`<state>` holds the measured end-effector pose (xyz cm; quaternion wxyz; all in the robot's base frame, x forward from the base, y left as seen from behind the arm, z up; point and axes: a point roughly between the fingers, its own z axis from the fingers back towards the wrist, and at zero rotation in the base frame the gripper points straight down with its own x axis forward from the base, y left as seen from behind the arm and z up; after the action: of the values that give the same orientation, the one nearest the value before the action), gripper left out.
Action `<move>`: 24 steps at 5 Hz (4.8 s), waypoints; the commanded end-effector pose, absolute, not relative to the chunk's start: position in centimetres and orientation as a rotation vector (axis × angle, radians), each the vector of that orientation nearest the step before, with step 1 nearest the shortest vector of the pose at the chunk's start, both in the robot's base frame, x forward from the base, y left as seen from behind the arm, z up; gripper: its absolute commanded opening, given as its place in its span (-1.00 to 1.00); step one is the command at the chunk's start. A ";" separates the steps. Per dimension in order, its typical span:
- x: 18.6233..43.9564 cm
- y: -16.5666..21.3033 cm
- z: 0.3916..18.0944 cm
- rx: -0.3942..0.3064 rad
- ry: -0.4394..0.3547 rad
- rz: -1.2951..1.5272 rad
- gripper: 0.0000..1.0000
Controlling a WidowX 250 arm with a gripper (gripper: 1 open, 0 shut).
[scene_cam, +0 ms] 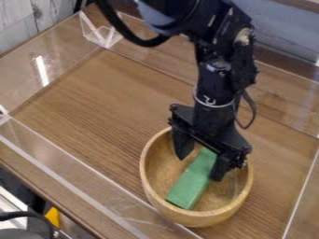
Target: Remove the green block from inside the brown bowl and put it on the table
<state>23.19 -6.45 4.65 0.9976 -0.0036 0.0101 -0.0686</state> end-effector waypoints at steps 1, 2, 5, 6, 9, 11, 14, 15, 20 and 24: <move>23.9 -6.2 5.4 -0.017 -0.045 -0.123 1.00; 24.1 -5.9 5.5 -0.027 -0.066 -0.113 1.00; 25.0 -5.2 5.4 -0.041 -0.112 -0.098 1.00; 25.1 -5.2 5.3 -0.044 -0.116 -0.093 1.00; 25.1 -5.2 5.0 -0.046 -0.120 -0.080 1.00; 25.1 -5.2 4.9 -0.044 -0.126 -0.070 1.00; 25.1 -5.3 4.8 -0.043 -0.128 -0.057 1.00; 25.0 -5.5 4.4 -0.044 -0.122 -0.052 -1.00; 24.8 -5.3 5.6 -0.077 -0.092 -0.033 -1.00; 24.8 -5.1 6.5 -0.101 -0.075 -0.020 -1.00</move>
<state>23.73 -5.05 4.98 0.9989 -0.0457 -0.0060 -0.0123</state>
